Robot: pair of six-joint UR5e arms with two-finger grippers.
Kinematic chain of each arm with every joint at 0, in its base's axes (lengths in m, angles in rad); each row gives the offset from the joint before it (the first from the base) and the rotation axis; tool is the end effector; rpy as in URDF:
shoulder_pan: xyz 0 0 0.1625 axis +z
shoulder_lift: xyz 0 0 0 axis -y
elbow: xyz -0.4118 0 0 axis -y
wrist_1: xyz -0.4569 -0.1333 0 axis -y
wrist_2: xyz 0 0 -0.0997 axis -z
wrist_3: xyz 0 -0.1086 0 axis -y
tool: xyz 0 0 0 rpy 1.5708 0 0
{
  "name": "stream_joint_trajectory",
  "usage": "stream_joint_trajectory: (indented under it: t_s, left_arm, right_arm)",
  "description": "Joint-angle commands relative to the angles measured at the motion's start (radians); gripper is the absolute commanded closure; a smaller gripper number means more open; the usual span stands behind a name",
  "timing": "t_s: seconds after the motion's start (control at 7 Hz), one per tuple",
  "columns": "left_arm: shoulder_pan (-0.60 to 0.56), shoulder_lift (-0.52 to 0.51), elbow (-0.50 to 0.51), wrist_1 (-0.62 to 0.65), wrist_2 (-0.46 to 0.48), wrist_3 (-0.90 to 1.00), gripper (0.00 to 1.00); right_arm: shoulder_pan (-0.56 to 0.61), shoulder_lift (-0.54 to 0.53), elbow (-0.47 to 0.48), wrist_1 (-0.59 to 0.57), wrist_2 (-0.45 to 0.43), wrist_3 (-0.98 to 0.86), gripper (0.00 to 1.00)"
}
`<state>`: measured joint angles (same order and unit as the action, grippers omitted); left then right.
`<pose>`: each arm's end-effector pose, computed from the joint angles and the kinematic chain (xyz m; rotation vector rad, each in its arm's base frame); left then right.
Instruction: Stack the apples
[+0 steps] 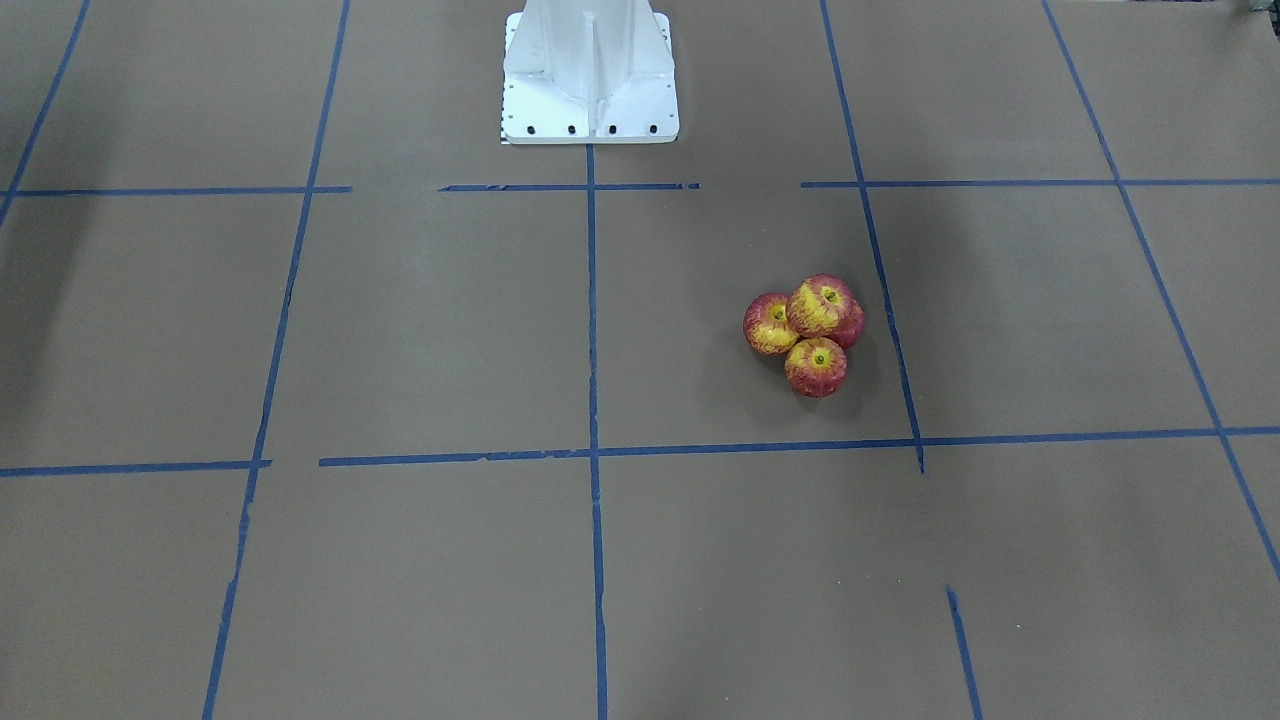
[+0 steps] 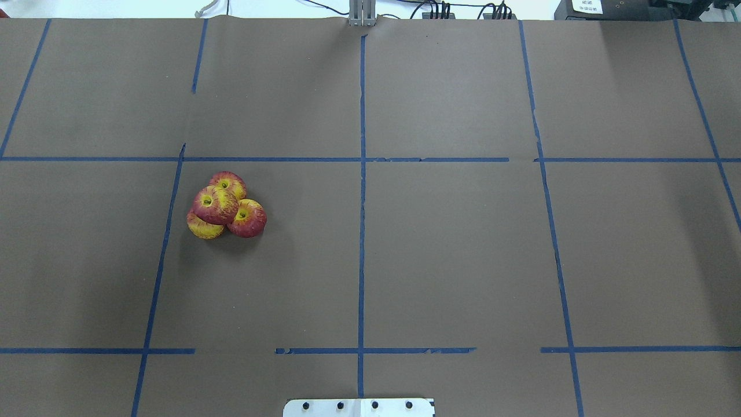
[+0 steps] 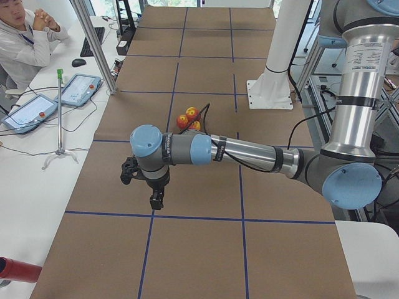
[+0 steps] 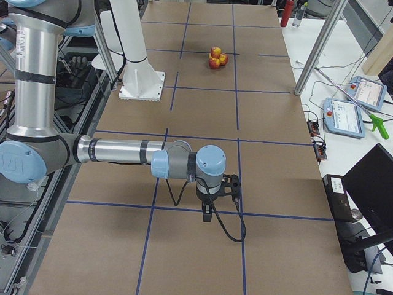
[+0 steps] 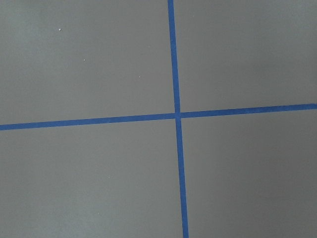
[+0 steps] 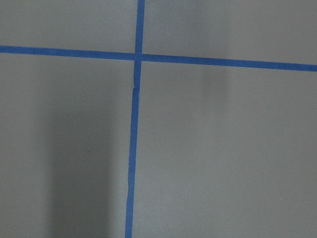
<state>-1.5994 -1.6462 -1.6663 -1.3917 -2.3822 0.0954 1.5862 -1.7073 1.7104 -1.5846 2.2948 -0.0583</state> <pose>-0.0711 -0.5786 0.5710 0.0426 0.8104 0.0598 0.0691 -0.4987 0.6515 0.0165 -0.7239 -0.0371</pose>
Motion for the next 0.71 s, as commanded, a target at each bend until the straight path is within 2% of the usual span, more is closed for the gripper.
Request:
stream_joint_trajectory:
  t_s: [0.0,0.14,0.57]
  left_arm:
    - [0.001,-0.001,0.009,-0.003,-0.026,-0.002,0.00]
    - [0.006,-0.009,0.007,0.000,-0.025,-0.002,0.00]
    - [0.016,-0.052,0.101,-0.056,-0.028,0.007,0.00]
  right_arm:
    - [0.000,0.000,0.000,0.000,0.000,0.000,0.00]
    - [0.000,0.000,0.000,0.000,0.000,0.000,0.00]
    - [0.000,0.000,0.000,0.000,0.000,0.000,0.00]
